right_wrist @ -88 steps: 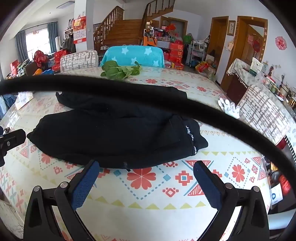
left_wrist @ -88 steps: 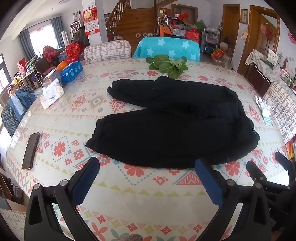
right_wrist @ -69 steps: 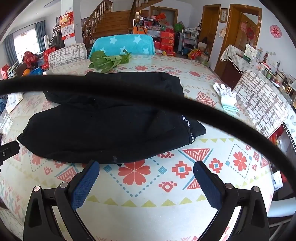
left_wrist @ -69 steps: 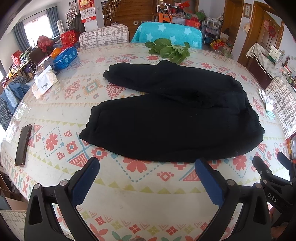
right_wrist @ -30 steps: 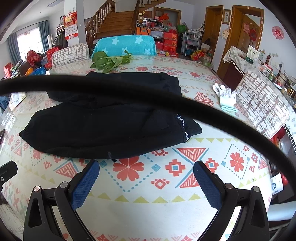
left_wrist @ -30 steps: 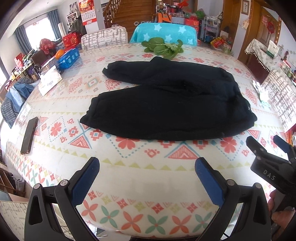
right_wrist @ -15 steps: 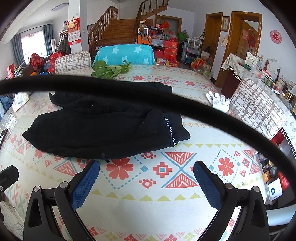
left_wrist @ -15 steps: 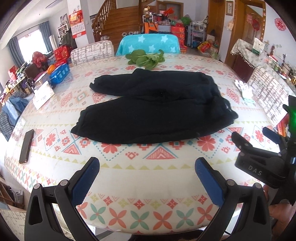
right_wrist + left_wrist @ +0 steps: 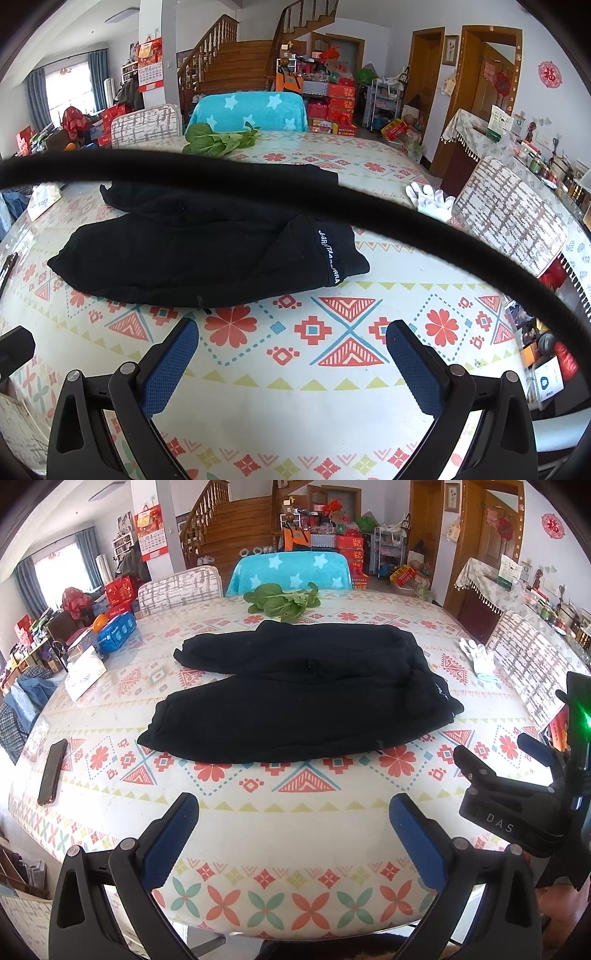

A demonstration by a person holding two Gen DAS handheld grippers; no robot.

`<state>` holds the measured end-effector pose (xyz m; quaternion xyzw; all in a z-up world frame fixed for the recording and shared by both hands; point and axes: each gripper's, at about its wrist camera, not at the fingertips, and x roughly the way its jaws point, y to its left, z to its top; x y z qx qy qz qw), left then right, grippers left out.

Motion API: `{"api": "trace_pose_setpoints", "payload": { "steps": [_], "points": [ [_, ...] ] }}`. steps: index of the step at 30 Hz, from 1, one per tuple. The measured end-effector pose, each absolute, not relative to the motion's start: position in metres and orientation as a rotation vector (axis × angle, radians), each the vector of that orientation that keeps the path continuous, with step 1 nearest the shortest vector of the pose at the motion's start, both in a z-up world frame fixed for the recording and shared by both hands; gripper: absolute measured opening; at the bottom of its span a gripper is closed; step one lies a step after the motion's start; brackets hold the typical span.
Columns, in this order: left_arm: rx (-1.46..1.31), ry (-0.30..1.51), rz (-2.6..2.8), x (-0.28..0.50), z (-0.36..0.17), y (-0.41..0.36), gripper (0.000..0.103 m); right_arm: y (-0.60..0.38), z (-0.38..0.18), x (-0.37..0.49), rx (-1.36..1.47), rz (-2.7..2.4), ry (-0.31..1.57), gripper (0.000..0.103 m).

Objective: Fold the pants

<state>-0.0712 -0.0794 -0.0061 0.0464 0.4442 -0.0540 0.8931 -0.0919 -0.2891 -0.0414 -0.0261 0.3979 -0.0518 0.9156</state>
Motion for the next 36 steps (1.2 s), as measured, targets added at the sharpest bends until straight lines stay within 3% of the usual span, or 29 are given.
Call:
{"api": "trace_pose_setpoints", "payload": {
  "steps": [22,36],
  "points": [
    [0.070,0.959,-0.067,-0.060,-0.011,-0.076,0.103,-0.294,-0.048,-0.086,-0.058,-0.094,0.840,0.103],
    [0.007,0.985,0.069,0.010,0.003,-0.008,0.103,-0.313,-0.029,-0.032,-0.054,-0.041,0.831,0.103]
  ]
}}
